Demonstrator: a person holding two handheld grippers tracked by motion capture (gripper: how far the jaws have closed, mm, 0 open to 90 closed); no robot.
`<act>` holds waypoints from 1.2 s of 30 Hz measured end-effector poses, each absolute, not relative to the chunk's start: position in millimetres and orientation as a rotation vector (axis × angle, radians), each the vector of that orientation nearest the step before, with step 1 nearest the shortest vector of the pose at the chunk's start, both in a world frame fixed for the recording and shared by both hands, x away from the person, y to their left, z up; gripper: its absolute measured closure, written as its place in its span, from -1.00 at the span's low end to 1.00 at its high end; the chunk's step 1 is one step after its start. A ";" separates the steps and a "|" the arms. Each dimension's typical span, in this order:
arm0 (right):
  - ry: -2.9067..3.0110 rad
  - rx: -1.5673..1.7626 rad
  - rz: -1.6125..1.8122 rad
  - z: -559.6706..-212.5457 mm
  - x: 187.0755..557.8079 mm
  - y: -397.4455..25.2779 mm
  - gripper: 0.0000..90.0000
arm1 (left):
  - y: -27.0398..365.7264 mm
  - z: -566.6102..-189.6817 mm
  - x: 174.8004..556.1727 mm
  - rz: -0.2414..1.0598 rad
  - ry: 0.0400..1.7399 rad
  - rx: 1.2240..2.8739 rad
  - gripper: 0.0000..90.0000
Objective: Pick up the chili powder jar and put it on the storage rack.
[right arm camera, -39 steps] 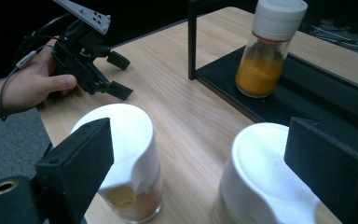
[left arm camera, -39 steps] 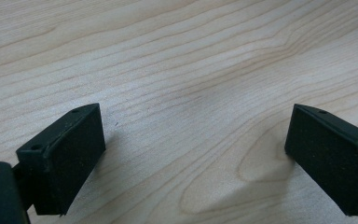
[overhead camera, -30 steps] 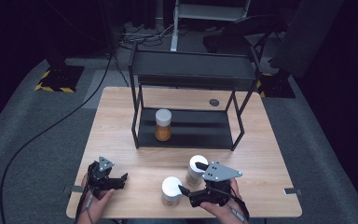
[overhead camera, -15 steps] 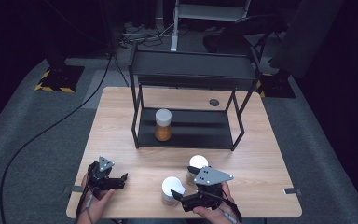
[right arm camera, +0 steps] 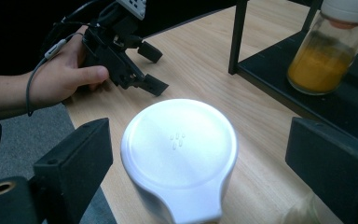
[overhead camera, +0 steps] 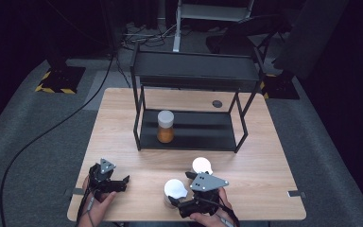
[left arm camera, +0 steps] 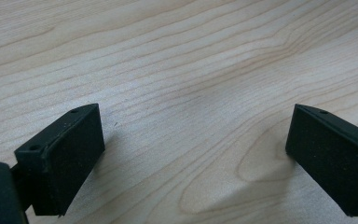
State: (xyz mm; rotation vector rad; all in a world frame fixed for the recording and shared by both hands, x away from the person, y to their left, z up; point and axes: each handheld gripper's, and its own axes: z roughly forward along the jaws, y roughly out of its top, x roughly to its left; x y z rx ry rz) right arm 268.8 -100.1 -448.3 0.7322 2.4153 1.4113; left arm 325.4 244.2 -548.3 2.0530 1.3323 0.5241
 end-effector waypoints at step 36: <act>2.514 0.680 1.307 -477.0 271.8 -83.3 -0.33 | 244.2 -548.3 325.4 0.524 1.333 2.053 -0.91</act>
